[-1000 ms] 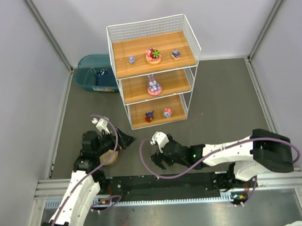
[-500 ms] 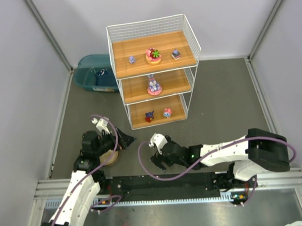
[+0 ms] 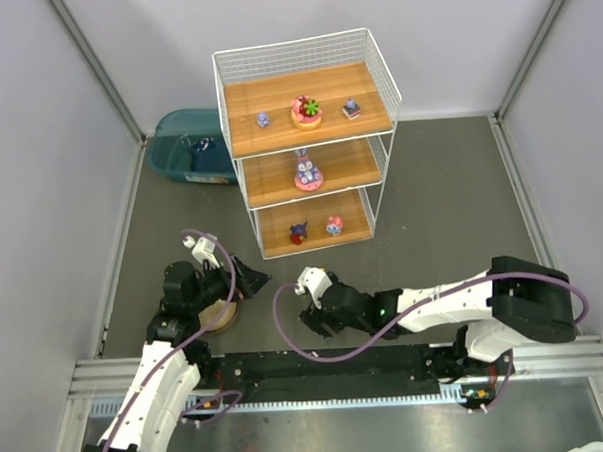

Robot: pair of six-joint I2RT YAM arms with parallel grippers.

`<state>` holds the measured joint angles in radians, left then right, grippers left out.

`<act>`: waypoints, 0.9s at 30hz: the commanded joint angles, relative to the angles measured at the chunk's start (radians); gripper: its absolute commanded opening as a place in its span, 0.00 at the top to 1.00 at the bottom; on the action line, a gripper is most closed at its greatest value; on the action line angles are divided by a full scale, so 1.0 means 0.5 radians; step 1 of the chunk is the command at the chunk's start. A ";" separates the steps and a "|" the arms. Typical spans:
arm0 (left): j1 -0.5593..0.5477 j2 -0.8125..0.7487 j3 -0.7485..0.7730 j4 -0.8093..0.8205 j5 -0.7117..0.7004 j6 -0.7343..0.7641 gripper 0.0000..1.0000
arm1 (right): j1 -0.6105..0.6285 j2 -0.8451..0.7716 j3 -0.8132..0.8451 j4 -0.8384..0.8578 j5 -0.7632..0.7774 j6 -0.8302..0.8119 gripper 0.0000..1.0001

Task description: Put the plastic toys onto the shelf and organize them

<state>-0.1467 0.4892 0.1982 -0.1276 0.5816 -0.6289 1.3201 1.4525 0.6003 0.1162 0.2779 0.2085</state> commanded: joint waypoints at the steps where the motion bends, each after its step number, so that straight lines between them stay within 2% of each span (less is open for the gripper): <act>1: -0.007 0.012 0.030 0.065 -0.025 0.021 0.01 | 0.026 0.013 0.097 0.087 -0.010 -0.030 0.21; 5: -0.004 0.012 0.030 0.062 -0.025 0.018 0.01 | 0.023 0.013 0.106 0.084 -0.007 -0.040 0.22; 18: -0.004 0.019 0.036 0.068 -0.022 0.018 0.01 | 0.023 -0.003 0.100 0.065 -0.010 -0.033 0.41; 27: -0.004 0.019 0.036 0.068 -0.019 0.018 0.01 | 0.023 -0.012 0.100 0.044 -0.007 -0.018 0.47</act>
<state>-0.1471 0.4892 0.1982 -0.1272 0.5789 -0.6292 1.3201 1.4544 0.6109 0.1253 0.2787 0.2012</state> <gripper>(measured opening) 0.990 0.613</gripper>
